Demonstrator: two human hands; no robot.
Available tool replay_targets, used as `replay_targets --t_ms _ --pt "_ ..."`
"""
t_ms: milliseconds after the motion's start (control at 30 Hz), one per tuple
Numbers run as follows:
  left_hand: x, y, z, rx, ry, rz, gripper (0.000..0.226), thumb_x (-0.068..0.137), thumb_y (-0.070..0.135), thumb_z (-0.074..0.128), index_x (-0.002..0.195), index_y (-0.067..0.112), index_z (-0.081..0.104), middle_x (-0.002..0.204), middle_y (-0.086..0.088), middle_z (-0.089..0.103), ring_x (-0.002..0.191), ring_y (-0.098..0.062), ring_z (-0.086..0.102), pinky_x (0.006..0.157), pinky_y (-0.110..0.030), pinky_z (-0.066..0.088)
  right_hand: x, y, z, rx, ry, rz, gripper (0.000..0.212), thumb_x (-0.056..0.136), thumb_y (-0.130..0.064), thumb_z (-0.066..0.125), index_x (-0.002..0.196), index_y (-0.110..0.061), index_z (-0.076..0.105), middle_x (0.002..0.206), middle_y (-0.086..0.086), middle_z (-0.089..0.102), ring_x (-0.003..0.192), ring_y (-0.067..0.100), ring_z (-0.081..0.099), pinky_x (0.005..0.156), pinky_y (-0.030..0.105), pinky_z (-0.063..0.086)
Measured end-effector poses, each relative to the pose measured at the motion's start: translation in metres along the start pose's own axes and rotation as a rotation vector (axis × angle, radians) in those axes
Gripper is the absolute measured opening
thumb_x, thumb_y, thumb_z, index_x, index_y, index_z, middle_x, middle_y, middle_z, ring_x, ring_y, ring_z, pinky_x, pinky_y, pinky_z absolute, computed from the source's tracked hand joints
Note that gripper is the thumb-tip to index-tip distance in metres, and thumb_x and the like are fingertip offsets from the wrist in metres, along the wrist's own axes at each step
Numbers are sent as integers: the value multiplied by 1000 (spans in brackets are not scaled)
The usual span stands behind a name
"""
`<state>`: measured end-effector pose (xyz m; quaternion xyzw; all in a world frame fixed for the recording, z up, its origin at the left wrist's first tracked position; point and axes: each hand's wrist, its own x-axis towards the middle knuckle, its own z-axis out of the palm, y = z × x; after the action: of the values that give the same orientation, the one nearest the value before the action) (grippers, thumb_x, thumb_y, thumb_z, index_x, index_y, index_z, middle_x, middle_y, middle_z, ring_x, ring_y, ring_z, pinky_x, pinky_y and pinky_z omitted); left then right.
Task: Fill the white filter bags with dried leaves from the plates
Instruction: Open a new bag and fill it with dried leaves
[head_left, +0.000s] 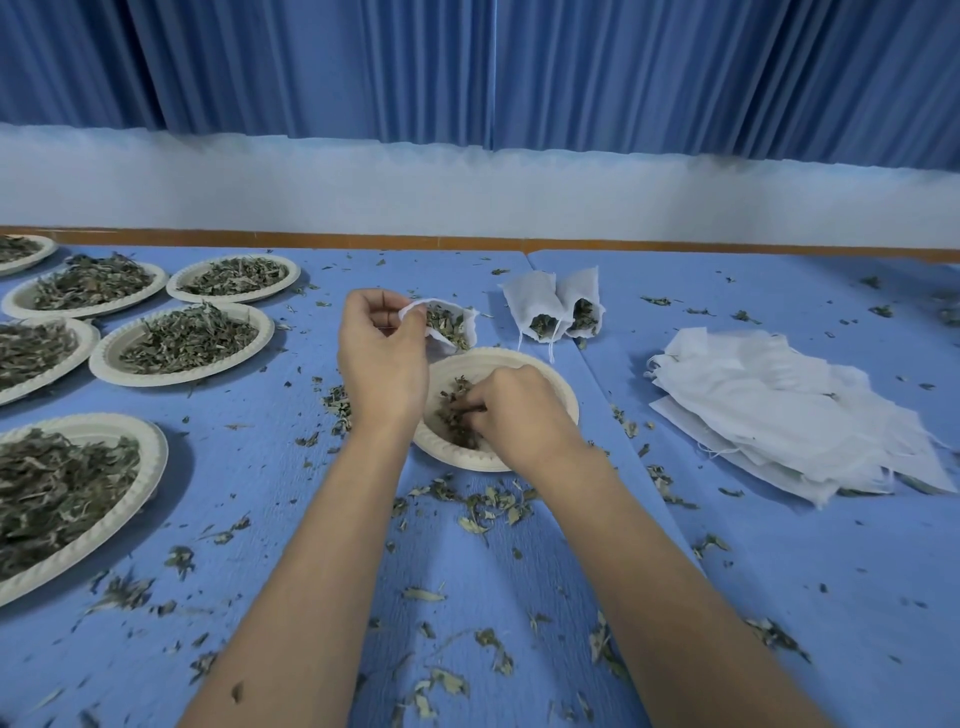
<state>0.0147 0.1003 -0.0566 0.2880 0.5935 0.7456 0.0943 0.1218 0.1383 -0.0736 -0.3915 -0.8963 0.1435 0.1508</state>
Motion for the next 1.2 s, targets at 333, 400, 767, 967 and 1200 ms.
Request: replay_targets --t_ms 333,400,767,967,1200 --pt "-9 -8 6 33 -2 -54 20 87 21 64 76 28 49 74 6 53 67 -13 54 60 -20 44 0 18 -14 630 289 198 18 81 -3 66 94 -12 76 89 6 74 34 -4 46 37 6 33" --pt "-10 -7 8 51 9 -63 20 86 23 65 75 29 49 72 7 53 64 -9 53 58 -18 42 0 24 -24 729 289 242 20 80 -5 69 90 -21 73 86 2 73 39 0 49 35 13 36" --pt "-16 -7 9 190 -17 -46 13 88 26 64 79 27 54 74 13 58 66 0 55 57 -15 42 -10 33 -44 954 -16 99 25 74 3 73 87 -18 74 95 11 73 82 12 67 82 20 55" --pt "-16 -9 10 230 -51 6 8 86 23 65 80 20 60 75 11 60 69 -2 55 61 -11 41 -8 33 -51 1033 87 90 25 75 3 72 87 -18 73 74 -6 73 71 3 69 67 11 52" --pt "-19 -4 15 134 -190 -147 13 85 20 67 73 22 61 70 6 60 65 -6 55 62 -18 43 0 24 -29 803 236 201 19 77 -7 74 84 -24 72 76 1 70 69 15 62 68 28 51"
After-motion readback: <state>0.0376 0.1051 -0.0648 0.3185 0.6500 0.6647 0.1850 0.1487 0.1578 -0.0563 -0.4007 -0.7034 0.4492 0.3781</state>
